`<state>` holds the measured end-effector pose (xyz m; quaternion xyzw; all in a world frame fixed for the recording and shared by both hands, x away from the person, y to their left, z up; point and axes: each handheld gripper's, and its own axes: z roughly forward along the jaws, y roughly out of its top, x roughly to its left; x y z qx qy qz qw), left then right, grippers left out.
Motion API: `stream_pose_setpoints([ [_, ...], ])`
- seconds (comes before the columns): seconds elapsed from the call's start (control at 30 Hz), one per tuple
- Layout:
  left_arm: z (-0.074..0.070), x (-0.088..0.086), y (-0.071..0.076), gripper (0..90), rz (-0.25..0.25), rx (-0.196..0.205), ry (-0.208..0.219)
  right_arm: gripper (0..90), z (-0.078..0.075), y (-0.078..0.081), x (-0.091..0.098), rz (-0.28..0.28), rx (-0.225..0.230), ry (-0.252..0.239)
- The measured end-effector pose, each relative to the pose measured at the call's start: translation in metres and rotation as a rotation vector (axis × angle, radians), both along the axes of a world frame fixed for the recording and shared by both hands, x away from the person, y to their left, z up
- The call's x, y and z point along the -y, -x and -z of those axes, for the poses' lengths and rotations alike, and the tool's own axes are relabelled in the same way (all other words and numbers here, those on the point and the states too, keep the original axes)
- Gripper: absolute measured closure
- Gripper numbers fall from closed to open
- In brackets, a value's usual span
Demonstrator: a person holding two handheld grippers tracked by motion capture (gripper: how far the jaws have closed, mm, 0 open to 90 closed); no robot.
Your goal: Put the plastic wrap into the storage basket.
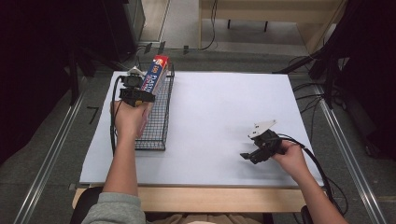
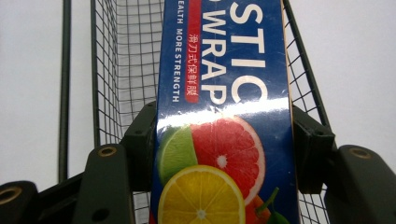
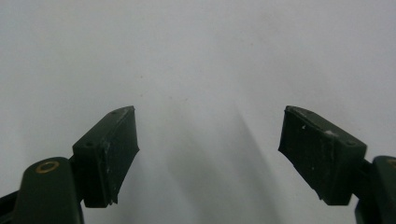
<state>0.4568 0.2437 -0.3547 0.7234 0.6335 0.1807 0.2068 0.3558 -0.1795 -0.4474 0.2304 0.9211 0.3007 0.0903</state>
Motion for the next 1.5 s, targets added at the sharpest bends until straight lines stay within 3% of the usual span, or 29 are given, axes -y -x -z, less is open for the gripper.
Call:
stream_pose_setpoints([
  [0.33,0.013,0.007,-0.007,40.1,-0.003,-0.027,0.006,20.6,0.001,0.001,-0.001,-0.009,0.004,0.01],
  [0.57,0.027,0.006,-0.009,40.0,-0.015,-0.058,0.041,20.6,0.001,0.001,-0.001,-0.009,0.004,0.011],
  [0.83,0.036,0.011,-0.013,39.7,-0.01,-0.111,-0.006,20.6,0.0,0.001,0.0,-0.01,0.007,0.012],
  [0.93,0.037,0.013,-0.013,38.5,0.0,-0.112,0.001,20.6,0.001,0.001,0.0,-0.01,0.006,0.013],
  [1.07,0.039,0.017,-0.013,37.1,0.02,-0.124,-0.021,20.6,0.0,0.002,0.0,-0.013,0.006,0.014],
  [1.17,0.027,0.013,-0.008,37.8,0.01,-0.059,0.039,20.5,0.0,0.002,0.0,-0.016,0.005,0.014],
  [1.23,0.017,0.009,-0.005,39.7,0.024,-0.031,0.112,20.6,0.001,0.002,0.0,-0.014,0.006,0.015],
  [1.4,0.005,0.009,0.003,35.9,0.11,-0.07,0.173,20.6,0.001,0.002,0.0,-0.017,0.005,0.016],
  [1.5,0.001,0.012,0.012,34.8,0.154,-0.049,0.176,20.6,0.0,0.002,0.0,-0.017,0.004,0.017],
])
